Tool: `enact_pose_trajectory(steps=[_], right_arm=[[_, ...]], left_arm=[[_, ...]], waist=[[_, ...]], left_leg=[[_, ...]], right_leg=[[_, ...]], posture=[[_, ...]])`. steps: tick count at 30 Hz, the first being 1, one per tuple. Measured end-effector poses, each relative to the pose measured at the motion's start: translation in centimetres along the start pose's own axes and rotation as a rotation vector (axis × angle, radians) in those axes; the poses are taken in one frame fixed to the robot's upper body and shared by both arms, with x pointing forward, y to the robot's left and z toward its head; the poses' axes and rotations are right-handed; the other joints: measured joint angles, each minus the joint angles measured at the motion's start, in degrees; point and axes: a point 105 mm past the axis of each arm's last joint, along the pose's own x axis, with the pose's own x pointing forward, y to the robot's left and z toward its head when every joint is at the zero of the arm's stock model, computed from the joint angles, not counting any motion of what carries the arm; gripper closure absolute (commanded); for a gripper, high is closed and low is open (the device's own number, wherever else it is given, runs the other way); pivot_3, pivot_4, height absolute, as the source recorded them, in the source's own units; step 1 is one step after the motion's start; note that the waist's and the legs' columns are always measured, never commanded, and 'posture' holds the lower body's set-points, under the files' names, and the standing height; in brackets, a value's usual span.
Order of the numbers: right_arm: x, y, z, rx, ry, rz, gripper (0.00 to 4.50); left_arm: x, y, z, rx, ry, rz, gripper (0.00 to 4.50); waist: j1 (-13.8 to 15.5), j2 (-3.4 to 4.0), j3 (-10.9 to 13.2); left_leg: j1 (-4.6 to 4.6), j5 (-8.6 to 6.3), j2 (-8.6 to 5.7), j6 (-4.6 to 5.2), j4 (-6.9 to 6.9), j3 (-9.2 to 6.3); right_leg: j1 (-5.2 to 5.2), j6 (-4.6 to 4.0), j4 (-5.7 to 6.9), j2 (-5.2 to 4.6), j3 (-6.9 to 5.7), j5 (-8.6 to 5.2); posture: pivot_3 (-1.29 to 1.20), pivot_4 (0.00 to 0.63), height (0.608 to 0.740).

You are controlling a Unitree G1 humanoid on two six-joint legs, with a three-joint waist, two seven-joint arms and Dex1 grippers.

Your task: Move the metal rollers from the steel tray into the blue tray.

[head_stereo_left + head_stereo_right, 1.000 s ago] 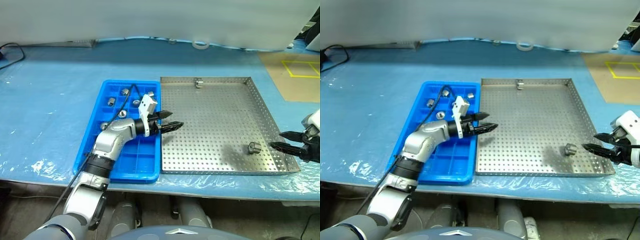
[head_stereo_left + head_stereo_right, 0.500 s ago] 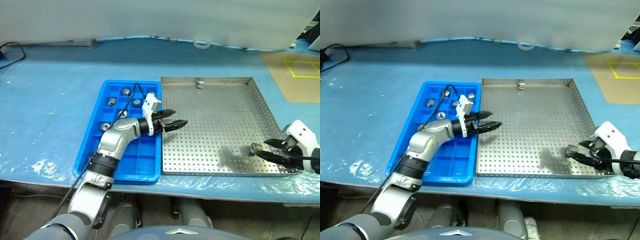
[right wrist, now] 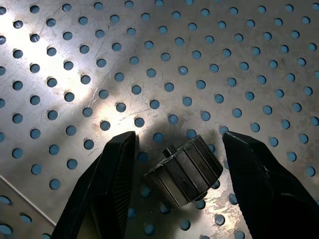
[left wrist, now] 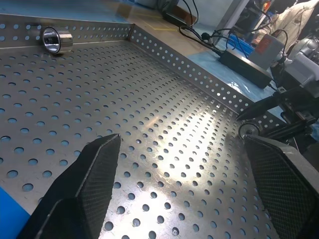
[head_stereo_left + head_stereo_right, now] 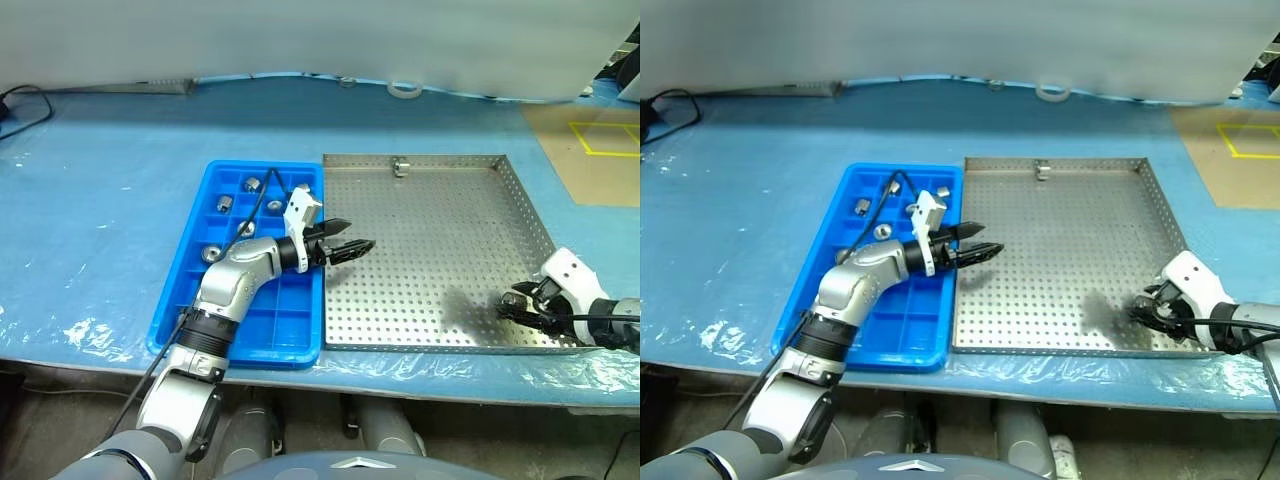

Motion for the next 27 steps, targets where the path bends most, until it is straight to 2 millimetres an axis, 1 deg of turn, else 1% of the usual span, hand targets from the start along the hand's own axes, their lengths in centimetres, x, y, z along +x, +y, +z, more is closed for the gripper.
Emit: enact_pose_trajectory(steps=[10,12,15,20,24,25,27], right_arm=[[0.0,-0.1,-1.2,-0.004,0.024,-0.001,1.61],[-0.1,-0.3,-1.3,-0.017,0.028,0.0,1.99],[-0.1,-0.4,-1.3,-0.03,0.024,-0.001,2.74],[-0.1,-0.9,-0.5,-0.046,0.007,-0.027,2.74],[0.2,-0.9,0.0,-0.052,-0.01,-0.027,2.74],[0.4,-0.9,0.2,-0.052,-0.017,-0.027,2.74],[0.7,-0.9,1.3,-0.039,-0.05,-0.015,2.74]], left_arm=[[-0.2,-0.1,-0.1,-0.005,0.01,0.021,0.33],[-0.3,-0.1,-0.1,0.0,0.005,0.023,0.33],[-0.2,0.0,-0.1,0.009,-0.004,0.026,0.33],[-0.2,0.2,-0.2,0.018,-0.016,0.032,0.33],[-0.3,0.3,-0.2,0.024,-0.023,0.028,0.33],[-0.4,0.3,-0.2,0.025,-0.022,0.031,0.33],[-0.7,0.6,-0.3,0.025,-0.019,0.039,0.33]], waist=[[0.0,0.06,0.0],[0.0,0.07,0.0],[0.0,0.11,-0.1],[0.0,0.19,-0.1],[0.0,0.22,-0.1],[0.0,0.23,-0.1],[0.0,0.25,-0.2]], left_leg=[[0.0,0.0,0.0,0.0,0.0,0.0],[0.0,0.0,0.0,0.0,0.0,0.0],[0.0,0.0,0.0,0.0,0.0,0.0],[0.0,0.0,0.0,0.0,0.01,0.0],[0.0,0.0,0.0,0.0,0.01,-0.03],[0.01,0.0,0.0,0.0,0.01,-0.03],[0.01,0.0,0.0,0.0,0.01,-0.03]], right_leg=[[0.01,-0.01,0.01,0.0,0.0,0.0],[0.03,0.0,0.01,0.0,0.0,0.0],[0.06,0.0,0.01,0.0,0.0,0.0],[0.12,0.0,0.01,0.0,0.0,0.0],[0.13,0.0,0.01,0.0,-0.03,0.0],[0.13,0.0,0.01,0.0,-0.03,0.0],[0.12,-0.01,0.03,0.0,-0.03,0.0]], posture=[[-0.35,0.15,0.74],[-0.35,0.15,0.74],[-0.34,0.15,0.74],[-0.33,0.15,0.74],[-0.32,0.15,0.74],[-0.31,0.15,0.74],[-0.29,0.15,0.74]])
